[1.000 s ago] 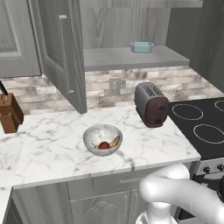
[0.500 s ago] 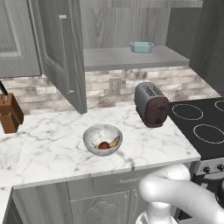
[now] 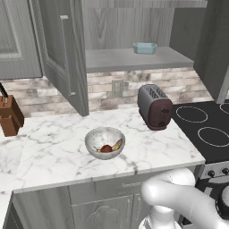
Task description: Open the cabinet. Pick the banana and apple from the cabinet and place them into the bowl. Then close the cabinet.
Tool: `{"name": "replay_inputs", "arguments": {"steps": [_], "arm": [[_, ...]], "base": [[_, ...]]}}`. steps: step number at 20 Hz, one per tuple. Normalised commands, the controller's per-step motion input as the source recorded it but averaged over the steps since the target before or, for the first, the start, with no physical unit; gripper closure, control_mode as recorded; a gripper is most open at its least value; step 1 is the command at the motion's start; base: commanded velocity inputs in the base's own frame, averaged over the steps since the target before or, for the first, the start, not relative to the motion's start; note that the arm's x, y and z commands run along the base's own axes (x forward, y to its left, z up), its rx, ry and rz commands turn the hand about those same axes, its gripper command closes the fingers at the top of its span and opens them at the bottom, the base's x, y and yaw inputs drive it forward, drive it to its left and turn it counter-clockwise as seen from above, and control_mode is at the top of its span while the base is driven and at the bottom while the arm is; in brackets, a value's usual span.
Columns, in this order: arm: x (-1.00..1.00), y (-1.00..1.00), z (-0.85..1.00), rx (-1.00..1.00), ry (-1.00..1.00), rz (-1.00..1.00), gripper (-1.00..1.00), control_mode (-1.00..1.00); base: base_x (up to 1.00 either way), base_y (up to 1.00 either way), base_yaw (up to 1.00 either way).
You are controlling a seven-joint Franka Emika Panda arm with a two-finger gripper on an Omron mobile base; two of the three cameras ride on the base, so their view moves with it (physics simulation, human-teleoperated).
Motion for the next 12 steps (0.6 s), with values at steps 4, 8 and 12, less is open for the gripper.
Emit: {"name": "replay_inputs", "arguments": {"steps": [4, 8, 12], "arm": [[0.16, 0.61, 0.08, 0.0, -0.04, 0.04, -1.0, -1.0], [0.09, 0.47, 0.24, 0.0, -0.03, 0.01, -1.0, -1.0], [0.16, 0.44, 0.36, 0.0, -0.02, 0.0, -1.0, -1.0]], "base": [[0.0, 0.0, 0.0], [0.0, 0.0, 0.0], [0.0, 0.0, 0.0]]}}
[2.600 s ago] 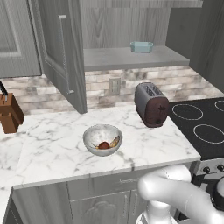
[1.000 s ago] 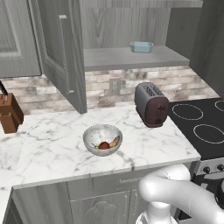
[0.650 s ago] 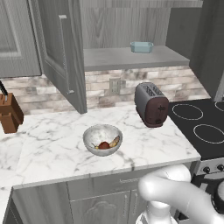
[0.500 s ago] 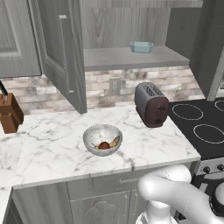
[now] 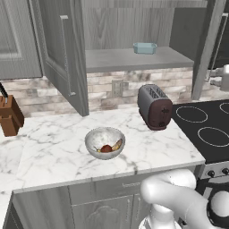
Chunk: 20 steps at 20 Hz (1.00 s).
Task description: Open the cabinet. Pick the banana and apple from the cabinet and place them into the bowl. Then close the cabinet.
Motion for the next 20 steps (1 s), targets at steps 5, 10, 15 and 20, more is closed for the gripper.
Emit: {"name": "replay_inputs", "arguments": {"steps": [5, 10, 15, 20], "arm": [[0.32, 0.47, 0.35, 0.0, 0.0, 0.0, -1.0, -1.0], [0.48, 0.49, 0.21, 0.0, 0.0, 0.0, -1.0, -1.0], [0.56, 0.46, 0.07, 0.0, 0.0, 0.0, -1.0, -1.0], [0.57, 0.44, 0.0, 0.0, 0.0, 0.0, -1.0, -1.0]], "base": [[0.0, 0.0, 0.0], [0.0, 0.0, 0.0], [0.0, 0.0, 0.0], [0.0, 0.0, 0.0]]}}
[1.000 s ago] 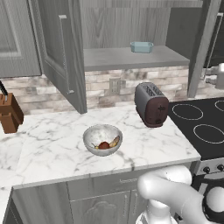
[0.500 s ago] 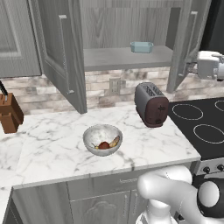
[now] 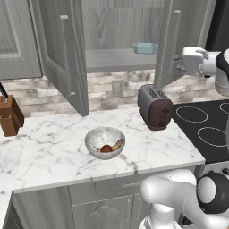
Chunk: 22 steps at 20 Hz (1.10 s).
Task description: Open the cabinet. Pick the banana and apple from the cabinet and place them into the bowl. Then close the cabinet.
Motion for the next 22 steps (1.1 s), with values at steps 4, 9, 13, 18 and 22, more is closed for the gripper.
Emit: {"name": "replay_inputs", "arguments": {"steps": [4, 9, 13, 18, 22], "arm": [[0.51, 0.46, 0.0, 0.0, 0.0, 0.0, -1.0, -1.0], [0.47, 0.46, 0.0, 0.0, 0.0, 0.0, -1.0, -1.0], [0.52, 0.49, 0.0, 0.0, 0.0, 0.0, -1.0, -1.0], [0.5, 0.46, -0.06, 0.0, 0.0, 0.0, -1.0, -1.0], [0.53, 0.34, -0.18, 0.0, 0.0, 0.0, -1.0, -1.0]], "base": [[0.0, 0.0, 0.0], [0.0, 0.0, 0.0], [0.0, 0.0, 0.0], [0.0, 0.0, 0.0], [0.0, 0.0, 0.0]]}}
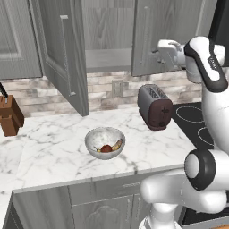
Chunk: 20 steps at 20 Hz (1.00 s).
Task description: Open the cabinet. Pick the banana and apple from the cabinet and place them into the bowl. Then close the cabinet.
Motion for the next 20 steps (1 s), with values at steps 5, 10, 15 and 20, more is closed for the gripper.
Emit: {"name": "replay_inputs", "arguments": {"steps": [5, 10, 15, 20], "arm": [[0.59, 0.18, -0.16, 0.0, 0.0, -0.01, -1.0, -1.0], [0.48, 0.14, -0.16, 0.0, 0.0, -0.03, -1.0, -1.0], [0.43, 0.13, -0.24, 0.0, 0.0, -0.04, -1.0, -1.0], [0.09, 0.03, -0.13, 0.0, 0.0, -0.05, -1.0, -1.0]], "base": [[0.0, 0.0, 0.0], [0.0, 0.0, 0.0], [0.0, 0.0, 0.0], [0.0, 0.0, 0.0]]}}
